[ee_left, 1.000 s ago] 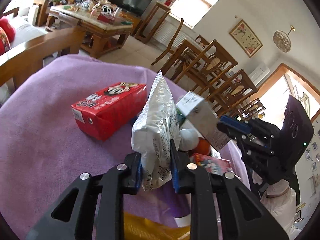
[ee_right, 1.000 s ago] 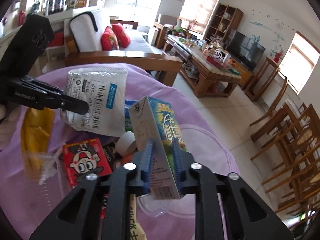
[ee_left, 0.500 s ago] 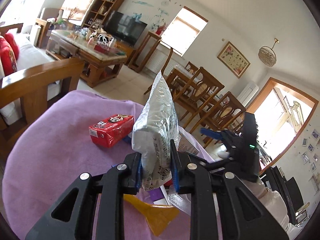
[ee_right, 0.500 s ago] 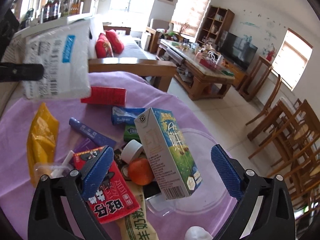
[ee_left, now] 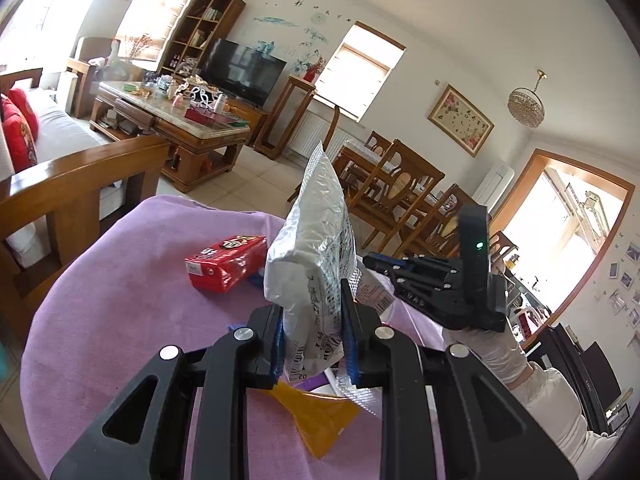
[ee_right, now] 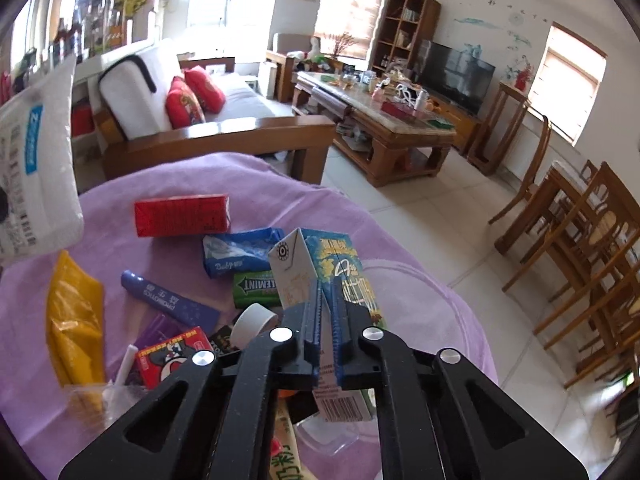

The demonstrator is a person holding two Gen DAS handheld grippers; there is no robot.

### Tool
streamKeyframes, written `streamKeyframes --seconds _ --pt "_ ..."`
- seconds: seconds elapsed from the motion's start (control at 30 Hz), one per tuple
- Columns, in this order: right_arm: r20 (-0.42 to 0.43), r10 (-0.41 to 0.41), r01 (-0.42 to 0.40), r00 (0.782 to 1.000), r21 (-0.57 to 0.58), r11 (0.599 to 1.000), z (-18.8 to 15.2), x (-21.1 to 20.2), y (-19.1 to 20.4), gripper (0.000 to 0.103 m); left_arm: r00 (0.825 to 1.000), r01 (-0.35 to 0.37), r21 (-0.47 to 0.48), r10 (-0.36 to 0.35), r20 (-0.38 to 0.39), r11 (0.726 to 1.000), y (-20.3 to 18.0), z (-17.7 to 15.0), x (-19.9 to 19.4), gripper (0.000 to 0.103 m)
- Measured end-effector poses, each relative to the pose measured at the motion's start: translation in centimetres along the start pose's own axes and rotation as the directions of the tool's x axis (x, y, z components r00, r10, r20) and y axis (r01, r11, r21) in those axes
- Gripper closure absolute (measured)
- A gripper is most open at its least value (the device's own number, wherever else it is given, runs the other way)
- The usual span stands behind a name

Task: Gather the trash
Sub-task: 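Carry the white bag and milk carton with both tools over the black bin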

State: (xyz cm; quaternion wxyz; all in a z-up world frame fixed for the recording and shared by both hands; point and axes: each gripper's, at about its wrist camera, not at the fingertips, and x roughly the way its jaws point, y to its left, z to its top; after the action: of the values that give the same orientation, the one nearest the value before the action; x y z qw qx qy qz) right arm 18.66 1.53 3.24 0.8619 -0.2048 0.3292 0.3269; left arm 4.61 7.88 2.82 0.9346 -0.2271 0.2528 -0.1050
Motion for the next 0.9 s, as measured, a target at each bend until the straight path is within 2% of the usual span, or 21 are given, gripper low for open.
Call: streamKeyframes --seconds 0.07,0.13,0.17,0.2,0.37,0.4,0.5,0.57,0.7,0.8,0.87,0.9 --pt "-0.016 0.036 -0.035 0.999 0.026 0.999 -0.5 -0.4 -0.5 0.095 1.000 0.004 0.001 -0.004 -0.004 1.000 -0.1 -0.2 0.2 0.079" --pt "-0.028 0.012 -0.012 1.000 0.008 1.000 -0.8 -0.1 -0.3 0.063 1.000 0.011 0.000 -0.011 -0.006 1.000 -0.4 -0.4 0.4 0.079" --pt "-0.034 -0.008 0.008 0.999 -0.003 1.000 -0.8 0.4 -0.3 0.023 1.000 0.012 0.004 -0.012 -0.006 1.000 -0.5 -0.4 0.4 0.079" --pt "-0.032 -0.015 0.014 0.999 -0.003 1.000 -0.7 0.9 -0.1 0.013 1.000 0.013 0.008 -0.013 -0.007 1.000 -0.6 -0.6 0.3 0.079" --pt "-0.135 0.026 -0.024 0.991 0.018 1.000 -0.5 4.7 -0.3 0.013 1.000 -0.005 0.033 0.006 -0.015 0.999 -0.2 -1.0 0.2 0.079" --pt "-0.124 0.053 -0.048 0.991 0.045 0.998 -0.2 5.2 -0.6 0.015 1.000 -0.009 0.036 0.010 -0.015 0.999 -0.1 -1.1 0.1 0.079" --pt "-0.136 0.101 -0.085 0.986 0.122 0.989 0.0 5.8 -1.9 0.036 1.000 -0.017 0.036 0.018 -0.017 0.999 0.1 -1.1 0.2 0.079" --pt "-0.127 0.127 -0.108 0.984 0.150 0.983 -0.3 5.5 -2.4 0.041 1.000 -0.015 0.038 0.015 -0.017 0.999 0.3 -1.1 0.3 0.079" --pt "-0.064 0.116 -0.104 0.991 0.162 0.981 -0.8 3.5 -2.7 0.042 1.000 -0.002 0.034 0.003 -0.021 0.999 0.6 -1.1 0.7 0.079" --pt "-0.001 0.150 -0.146 0.989 0.217 0.965 -1.0 1.1 -3.5 0.042 1.000 0.007 0.036 -0.006 -0.026 0.999 0.1 -1.3 0.9 0.079" --pt "0.009 0.129 -0.128 0.992 0.217 0.968 -1.3 -0.7 -3.4 0.042 0.999 0.015 0.045 -0.014 -0.030 0.999 -0.7 -1.4 0.9 0.079" --pt "0.041 0.124 -0.130 0.991 0.221 0.967 -1.5 -2.3 -3.5 0.042 0.999 0.019 0.050 -0.018 -0.032 0.999 -1.1 -1.5 0.9 0.079"
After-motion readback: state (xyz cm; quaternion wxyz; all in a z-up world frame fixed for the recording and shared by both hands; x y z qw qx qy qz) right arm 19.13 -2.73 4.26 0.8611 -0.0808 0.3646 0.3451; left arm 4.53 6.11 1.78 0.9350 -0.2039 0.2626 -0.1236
